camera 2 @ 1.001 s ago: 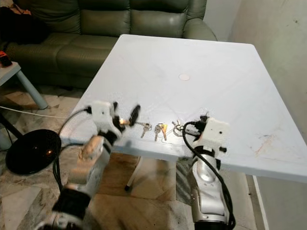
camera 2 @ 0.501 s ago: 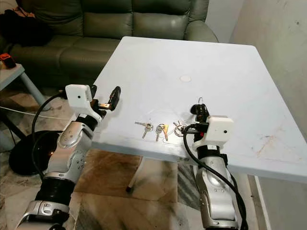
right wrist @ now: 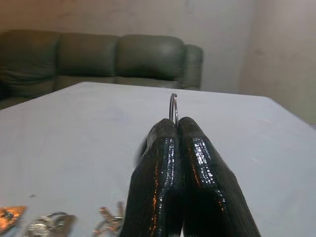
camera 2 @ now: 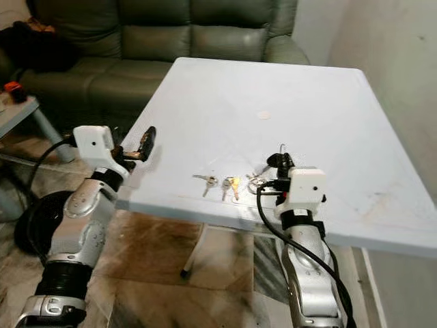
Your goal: Hang keys on a hook
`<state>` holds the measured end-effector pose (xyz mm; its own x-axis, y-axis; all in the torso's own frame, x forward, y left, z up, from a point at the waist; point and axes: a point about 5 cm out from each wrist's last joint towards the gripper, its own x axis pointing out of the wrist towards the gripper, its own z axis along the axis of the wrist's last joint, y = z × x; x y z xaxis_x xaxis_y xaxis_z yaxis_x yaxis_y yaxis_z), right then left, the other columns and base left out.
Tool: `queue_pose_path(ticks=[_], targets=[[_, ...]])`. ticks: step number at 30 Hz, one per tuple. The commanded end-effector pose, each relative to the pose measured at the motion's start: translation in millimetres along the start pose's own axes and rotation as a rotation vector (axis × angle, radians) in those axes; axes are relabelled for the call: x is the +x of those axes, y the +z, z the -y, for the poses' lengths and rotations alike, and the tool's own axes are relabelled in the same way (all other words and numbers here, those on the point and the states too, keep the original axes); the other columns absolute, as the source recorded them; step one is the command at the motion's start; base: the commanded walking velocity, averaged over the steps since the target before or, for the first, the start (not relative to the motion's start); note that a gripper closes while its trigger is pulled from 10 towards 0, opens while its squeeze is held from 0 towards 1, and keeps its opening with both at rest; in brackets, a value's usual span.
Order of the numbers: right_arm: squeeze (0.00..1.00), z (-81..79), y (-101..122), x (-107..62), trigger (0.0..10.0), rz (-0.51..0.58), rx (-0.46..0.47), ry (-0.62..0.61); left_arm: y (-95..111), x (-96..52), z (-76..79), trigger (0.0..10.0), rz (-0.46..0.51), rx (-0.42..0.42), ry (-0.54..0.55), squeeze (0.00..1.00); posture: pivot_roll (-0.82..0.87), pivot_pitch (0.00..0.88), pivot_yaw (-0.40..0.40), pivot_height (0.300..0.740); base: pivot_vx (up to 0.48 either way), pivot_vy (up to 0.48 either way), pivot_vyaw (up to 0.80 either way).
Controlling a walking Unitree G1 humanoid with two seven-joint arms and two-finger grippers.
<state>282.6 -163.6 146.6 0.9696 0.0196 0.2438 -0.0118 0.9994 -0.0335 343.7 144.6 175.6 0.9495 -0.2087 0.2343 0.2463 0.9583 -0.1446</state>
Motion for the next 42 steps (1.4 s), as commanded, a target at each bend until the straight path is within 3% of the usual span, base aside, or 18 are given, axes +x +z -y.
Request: queue_pose_path(ticks=[1, 8, 11, 15, 21, 32, 42], targets=[[0.0, 0.8, 5.3, 2.7, 10.0, 0.017, 0.009, 0.009, 1.4, 3.9, 1.3, 10.0, -0.007, -0.011, -0.011, 0.0, 0.1, 0.038, -0.006, 0.74, 0.0, 0.0, -0.74], [0.0, 2.9, 3.8, 5.9, 10.0, -0.007, -0.022, 0.055, 0.8, 7.8, 0.7, 10.0, -0.054, 0.02, -0.073, 0.0, 0.1, 0.033, 0.01, 0.74, 0.0, 0.0, -0.75], [0.0, 5.2, -0.5, 5.2, 10.0, -0.021, -0.041, 0.055, -1.1, 9.7, -4.3, 10.0, -0.075, 0.071, -0.036, 0.0, 0.1, 0.023, 0.022, 0.74, 0.0, 0.0, -0.74], [0.0, 2.4, -1.3, 7.1, 10.0, -0.022, -0.019, 0.029, -1.5, 11.0, -4.9, 10.0, -0.068, 0.075, -0.001, 0.0, 0.1, 0.013, 0.019, 0.74, 0.0, 0.0, -0.74], [0.0, -5.4, -1.4, 9.9, 10.0, -0.024, 0.014, 0.028, -4.7, 14.6, -1.3, 10.0, -0.075, 0.012, 0.011, 0.0, 0.09, 0.0, 0.018, 0.74, 0.0, 0.0, -0.74], [0.0, -2.6, -1.6, 13.4, 10.0, -0.024, 0.007, 0.001, -6.2, 21.1, 4.7, 10.0, -0.077, -0.008, 0.025, 0.0, 0.09, 0.01, 0.021, 0.74, 0.0, 0.0, -0.74], [0.0, -2.9, -5.3, 7.8, 10.0, -0.037, 0.003, -0.006, -11.2, 12.5, 2.8, 10.0, -0.076, 0.002, 0.013, 0.0, 0.09, 0.003, 0.02, 0.74, 0.0, 0.0, -0.74]])
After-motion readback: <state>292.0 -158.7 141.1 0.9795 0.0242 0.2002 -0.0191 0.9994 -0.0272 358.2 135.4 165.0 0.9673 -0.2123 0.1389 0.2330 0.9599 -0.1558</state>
